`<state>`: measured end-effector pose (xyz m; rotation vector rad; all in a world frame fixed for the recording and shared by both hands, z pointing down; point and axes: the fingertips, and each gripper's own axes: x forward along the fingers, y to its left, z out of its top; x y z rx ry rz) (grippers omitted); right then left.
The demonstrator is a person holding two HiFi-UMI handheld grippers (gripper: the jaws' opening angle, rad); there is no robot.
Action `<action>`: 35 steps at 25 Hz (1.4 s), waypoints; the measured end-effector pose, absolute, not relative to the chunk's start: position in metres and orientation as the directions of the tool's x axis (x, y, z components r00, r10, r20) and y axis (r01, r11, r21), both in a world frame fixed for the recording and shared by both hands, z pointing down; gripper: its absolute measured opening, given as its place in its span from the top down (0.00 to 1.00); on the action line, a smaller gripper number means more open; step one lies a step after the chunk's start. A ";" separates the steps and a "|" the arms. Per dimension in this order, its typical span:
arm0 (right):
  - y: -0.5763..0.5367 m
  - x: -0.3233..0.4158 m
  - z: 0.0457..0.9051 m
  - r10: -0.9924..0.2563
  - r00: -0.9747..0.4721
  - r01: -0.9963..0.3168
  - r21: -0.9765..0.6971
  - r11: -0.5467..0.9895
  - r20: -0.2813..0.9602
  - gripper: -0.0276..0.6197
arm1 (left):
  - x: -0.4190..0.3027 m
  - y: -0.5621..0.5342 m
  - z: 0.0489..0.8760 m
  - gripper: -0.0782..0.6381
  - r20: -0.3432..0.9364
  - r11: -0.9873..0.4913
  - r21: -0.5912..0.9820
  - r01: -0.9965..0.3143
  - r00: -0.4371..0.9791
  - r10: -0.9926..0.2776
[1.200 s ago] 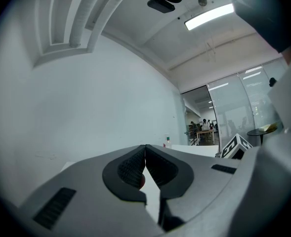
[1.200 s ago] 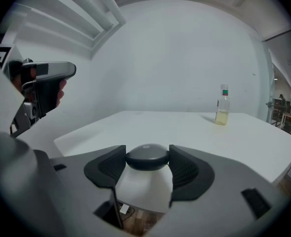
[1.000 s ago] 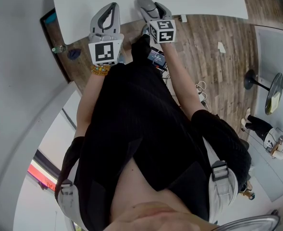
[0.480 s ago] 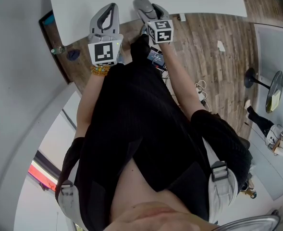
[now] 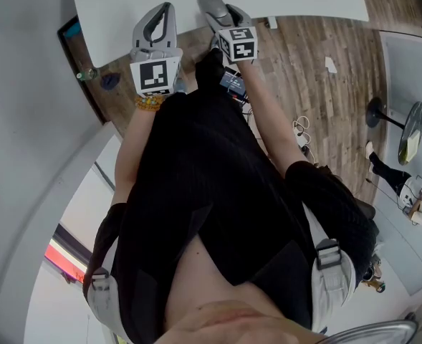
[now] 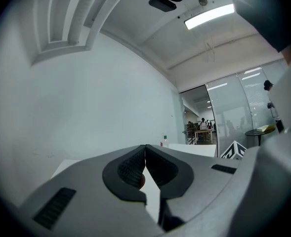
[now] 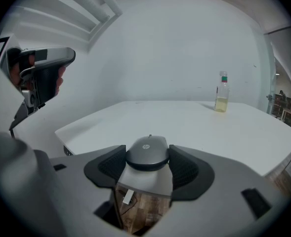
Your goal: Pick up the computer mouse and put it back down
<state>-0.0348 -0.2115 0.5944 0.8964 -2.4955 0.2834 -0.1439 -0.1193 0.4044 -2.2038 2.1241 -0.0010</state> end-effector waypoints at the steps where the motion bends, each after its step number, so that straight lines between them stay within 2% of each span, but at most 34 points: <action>1: -0.212 -0.035 0.595 -0.546 -0.674 -0.642 -0.030 0.766 0.498 0.52 | -0.145 -0.119 0.405 0.87 -0.056 -0.034 -0.058 -0.998 0.038 -0.998; 35: -0.212 -0.039 0.622 -0.520 -0.622 -0.645 -0.006 0.764 0.585 0.52 | -0.156 -0.120 0.410 0.87 -0.052 -0.034 -0.047 -0.998 0.036 -0.998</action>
